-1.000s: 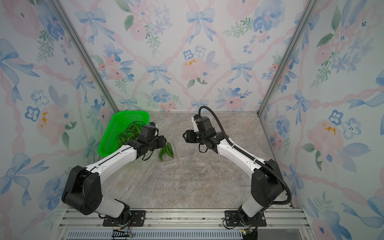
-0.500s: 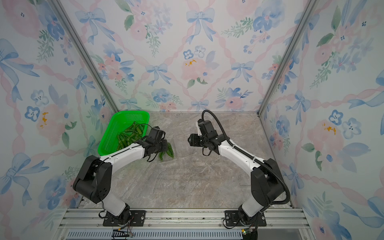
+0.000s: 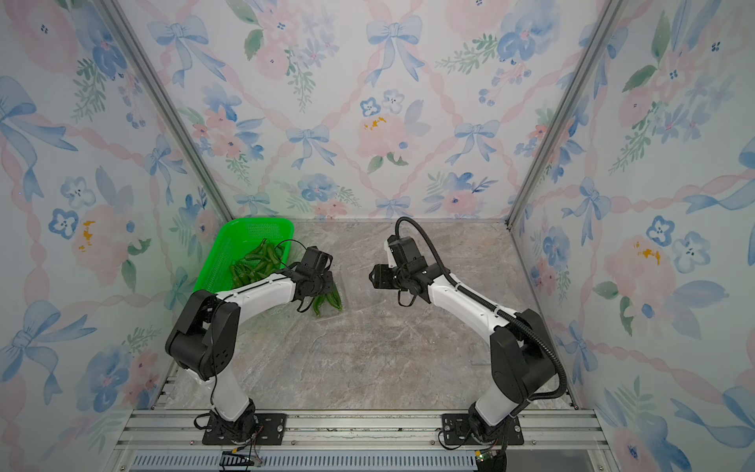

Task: Take small green peppers out of containers
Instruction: Pick up the green pepper from the packing box.

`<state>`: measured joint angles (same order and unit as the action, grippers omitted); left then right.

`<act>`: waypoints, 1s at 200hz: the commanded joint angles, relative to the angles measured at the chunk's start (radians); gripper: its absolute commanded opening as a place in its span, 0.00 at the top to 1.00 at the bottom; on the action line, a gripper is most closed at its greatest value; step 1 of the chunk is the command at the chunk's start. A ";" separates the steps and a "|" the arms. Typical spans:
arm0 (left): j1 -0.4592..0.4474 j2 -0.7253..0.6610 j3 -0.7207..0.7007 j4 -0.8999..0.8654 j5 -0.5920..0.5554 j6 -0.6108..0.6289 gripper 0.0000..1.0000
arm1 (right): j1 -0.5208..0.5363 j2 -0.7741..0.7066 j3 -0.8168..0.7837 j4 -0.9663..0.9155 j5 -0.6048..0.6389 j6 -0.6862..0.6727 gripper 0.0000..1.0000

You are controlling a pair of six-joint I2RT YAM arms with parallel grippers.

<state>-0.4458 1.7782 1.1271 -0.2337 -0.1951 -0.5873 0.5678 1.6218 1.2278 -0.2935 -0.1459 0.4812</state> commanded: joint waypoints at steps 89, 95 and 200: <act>0.022 0.070 0.025 -0.001 -0.042 -0.018 0.59 | -0.021 0.010 -0.011 -0.003 -0.012 -0.021 0.41; 0.023 0.077 0.028 -0.001 -0.041 -0.018 0.59 | -0.021 0.010 -0.011 -0.003 -0.011 -0.020 0.42; 0.025 0.059 0.039 -0.001 0.005 -0.009 0.85 | -0.016 -0.001 -0.012 -0.005 -0.012 -0.015 0.42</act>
<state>-0.4255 1.8656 1.1606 -0.2337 -0.2062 -0.6025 0.5560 1.6260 1.2274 -0.2935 -0.1493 0.4778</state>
